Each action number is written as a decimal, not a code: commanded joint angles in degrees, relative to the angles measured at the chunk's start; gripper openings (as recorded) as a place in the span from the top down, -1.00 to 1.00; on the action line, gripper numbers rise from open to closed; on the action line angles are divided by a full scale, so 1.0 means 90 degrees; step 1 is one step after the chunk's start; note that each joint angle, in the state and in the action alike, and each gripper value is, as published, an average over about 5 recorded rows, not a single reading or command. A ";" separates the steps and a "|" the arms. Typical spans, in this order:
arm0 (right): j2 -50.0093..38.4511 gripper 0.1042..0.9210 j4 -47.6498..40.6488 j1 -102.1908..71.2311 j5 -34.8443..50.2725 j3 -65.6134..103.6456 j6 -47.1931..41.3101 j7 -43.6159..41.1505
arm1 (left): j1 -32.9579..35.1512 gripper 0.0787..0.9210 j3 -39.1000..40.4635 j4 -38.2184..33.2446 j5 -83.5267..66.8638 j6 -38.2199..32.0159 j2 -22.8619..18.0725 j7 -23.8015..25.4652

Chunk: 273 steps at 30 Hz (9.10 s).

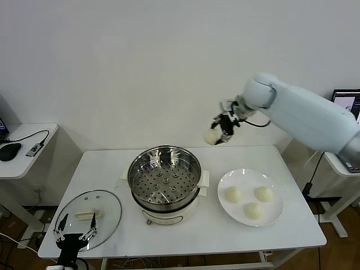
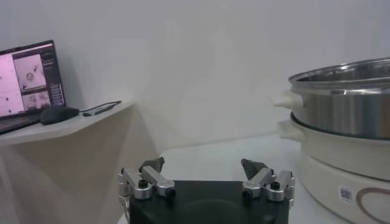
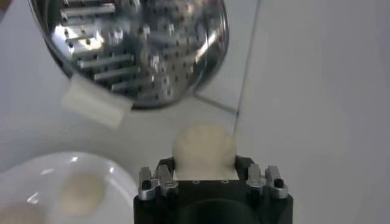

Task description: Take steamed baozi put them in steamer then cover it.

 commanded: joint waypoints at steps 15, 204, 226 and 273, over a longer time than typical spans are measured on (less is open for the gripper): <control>0.2185 -0.24 -0.1055 -0.0243 -0.1761 -0.1124 0.2423 0.0563 | 0.0050 -0.77 -0.0076 -0.0009 0.0092 -0.0104 -0.0113 0.0045; 0.1719 -0.07 0.0866 -0.0207 0.2390 -0.0597 -0.4041 0.1646 | 0.0013 -0.77 -0.0274 -0.0177 0.0053 0.0052 -0.0022 0.0050; 0.2732 -0.10 -0.0368 -0.1130 0.1739 -0.0515 -0.4034 0.1717 | -0.0008 -0.77 -0.0295 -0.0165 0.0012 0.0017 -0.0047 0.0044; -0.3882 -0.76 0.3700 -0.0532 -0.0939 -0.0449 -0.2156 -0.0824 | 0.0028 -0.77 -0.0287 -0.0241 0.0105 0.0076 -0.0013 0.0051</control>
